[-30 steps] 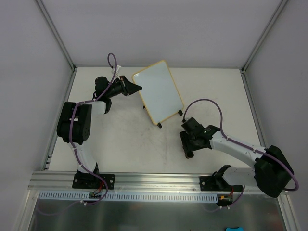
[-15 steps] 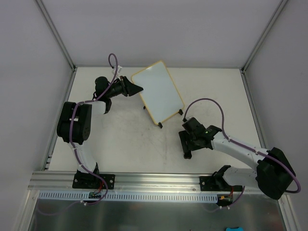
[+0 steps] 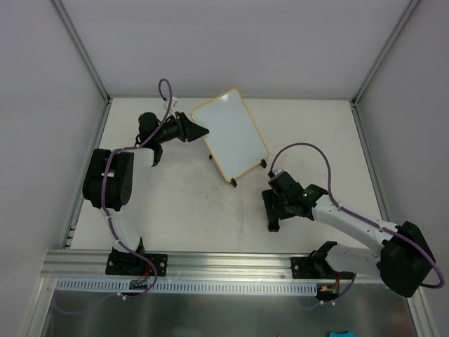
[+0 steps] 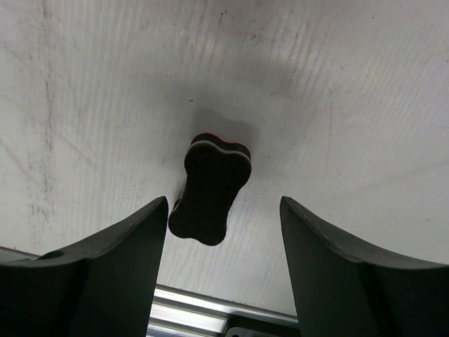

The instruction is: Erase the whiteboard

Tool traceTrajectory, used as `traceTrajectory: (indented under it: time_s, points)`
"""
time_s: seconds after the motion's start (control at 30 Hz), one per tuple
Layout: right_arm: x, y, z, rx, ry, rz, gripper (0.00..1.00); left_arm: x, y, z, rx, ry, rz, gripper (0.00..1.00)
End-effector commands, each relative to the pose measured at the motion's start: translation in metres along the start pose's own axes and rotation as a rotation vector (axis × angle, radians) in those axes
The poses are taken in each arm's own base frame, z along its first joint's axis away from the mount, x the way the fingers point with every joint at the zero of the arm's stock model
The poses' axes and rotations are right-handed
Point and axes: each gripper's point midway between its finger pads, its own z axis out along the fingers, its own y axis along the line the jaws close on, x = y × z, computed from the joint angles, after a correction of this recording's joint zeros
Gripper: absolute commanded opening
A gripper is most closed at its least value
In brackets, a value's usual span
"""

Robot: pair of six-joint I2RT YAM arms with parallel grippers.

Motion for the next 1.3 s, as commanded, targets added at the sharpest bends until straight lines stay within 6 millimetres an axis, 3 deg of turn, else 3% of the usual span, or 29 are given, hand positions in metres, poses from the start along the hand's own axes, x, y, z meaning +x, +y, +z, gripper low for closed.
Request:
traceTrajectory:
  time_s: [0.0,0.23,0.33,0.37,0.4,0.63,0.8,0.83,0.87,0.9,0.93,0.97,1.0,1.03,1.07,1.13,1.17,1.2,1.23,1.27]
  points:
    - [-0.005,0.000,-0.006,-0.010,-0.036,0.022,0.67,-0.018,-0.019,-0.004,0.056,-0.039,0.100,0.47]
    - [-0.008,0.000,-0.008,-0.015,-0.050,0.021,0.67,-0.013,-0.013,-0.005,0.039,-0.043,0.091,0.54]
    - [-0.008,0.002,-0.009,-0.023,-0.052,0.015,0.67,-0.012,-0.011,-0.009,0.013,-0.060,0.100,0.71]
    - [-0.008,0.002,-0.010,-0.027,-0.053,0.014,0.67,-0.015,-0.010,-0.010,0.002,-0.071,0.102,0.91]
    - [-0.008,0.002,-0.010,-0.028,-0.056,0.015,0.67,-0.012,-0.006,-0.011,-0.011,-0.064,0.090,0.99]
    - [-0.010,0.002,-0.016,-0.051,-0.094,0.015,0.67,-0.010,0.002,-0.023,-0.069,-0.098,0.077,0.99]
    - [-0.009,0.001,-0.020,-0.062,-0.117,0.015,0.67,-0.009,-0.017,-0.036,-0.060,-0.128,0.090,0.99]
    - [-0.009,0.002,-0.020,-0.065,-0.119,0.016,0.67,0.002,-0.015,-0.042,-0.083,-0.127,0.071,0.99]
    - [-0.010,0.002,-0.021,-0.068,-0.125,0.015,0.68,-0.004,-0.026,-0.047,-0.081,-0.152,0.092,0.99]
    - [-0.013,0.002,-0.023,-0.074,-0.143,0.019,0.68,-0.001,-0.028,-0.053,-0.097,-0.164,0.087,0.99]
    - [-0.013,0.002,-0.024,-0.079,-0.151,0.016,0.70,0.019,-0.027,-0.062,-0.125,-0.154,0.040,0.99]
    - [-0.014,0.003,-0.025,-0.089,-0.167,0.014,0.72,0.010,-0.037,-0.071,-0.146,-0.209,0.058,0.99]
    - [-0.019,0.005,-0.027,-0.101,-0.196,0.017,0.75,0.014,-0.038,-0.078,-0.172,-0.230,0.044,0.99]
    - [-0.022,0.006,-0.030,-0.117,-0.226,0.015,0.76,0.033,-0.034,-0.089,-0.212,-0.219,0.009,0.99]
    - [-0.025,0.007,-0.032,-0.123,-0.248,0.015,0.80,0.024,-0.045,-0.097,-0.232,-0.267,0.037,0.99]
    - [-0.033,0.009,-0.038,-0.148,-0.302,0.010,0.81,0.043,-0.045,-0.109,-0.282,-0.230,0.009,0.99]
    - [-0.035,0.011,-0.039,-0.157,-0.313,-0.002,0.82,0.038,-0.061,-0.114,-0.253,-0.236,0.045,0.99]
    - [-0.037,0.011,-0.041,-0.157,-0.325,-0.005,0.83,0.040,-0.064,-0.117,-0.266,-0.223,0.046,0.99]
    - [-0.039,0.010,-0.043,-0.157,-0.331,-0.005,0.83,0.056,-0.058,-0.122,-0.313,-0.176,-0.012,0.99]
    - [-0.041,0.011,-0.046,-0.164,-0.348,-0.012,0.84,0.059,-0.060,-0.126,-0.330,-0.170,-0.019,0.99]
